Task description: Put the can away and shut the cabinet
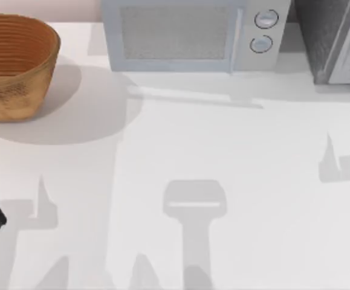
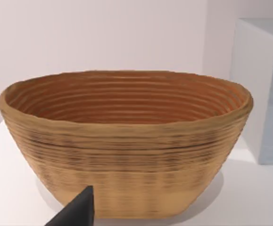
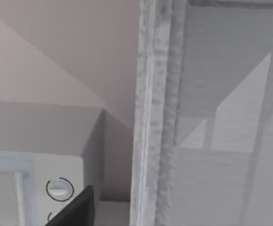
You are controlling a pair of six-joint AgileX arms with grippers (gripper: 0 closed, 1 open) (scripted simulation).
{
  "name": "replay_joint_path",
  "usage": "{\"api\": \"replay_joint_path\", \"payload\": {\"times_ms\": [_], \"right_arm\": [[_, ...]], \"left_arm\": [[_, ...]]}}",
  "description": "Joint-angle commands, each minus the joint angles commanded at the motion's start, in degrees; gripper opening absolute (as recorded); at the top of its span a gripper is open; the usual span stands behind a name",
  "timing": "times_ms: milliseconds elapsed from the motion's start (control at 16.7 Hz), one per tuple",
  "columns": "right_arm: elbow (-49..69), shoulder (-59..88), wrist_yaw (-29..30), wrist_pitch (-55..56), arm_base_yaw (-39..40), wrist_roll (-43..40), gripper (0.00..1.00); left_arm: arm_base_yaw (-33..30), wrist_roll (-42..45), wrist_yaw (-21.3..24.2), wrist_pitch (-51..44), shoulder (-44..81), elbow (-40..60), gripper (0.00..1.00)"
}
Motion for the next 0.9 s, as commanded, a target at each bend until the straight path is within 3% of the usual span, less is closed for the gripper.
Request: {"api": "replay_joint_path", "payload": {"times_ms": [180,420,900], "right_arm": [[-16.3,-12.2,0.2,3.1,-0.6,0.8,1.00],[-29.7,-22.6,0.7,5.2,-1.1,1.8,1.00],[-33.4,-25.2,0.9,5.7,-1.0,2.2,1.00]], "left_arm": [[0.0,0.0,0.0,0.0,0.0,0.0,1.00],[0.0,0.0,0.0,0.0,0.0,0.0,1.00],[0.0,0.0,0.0,0.0,0.0,0.0,1.00]]}}
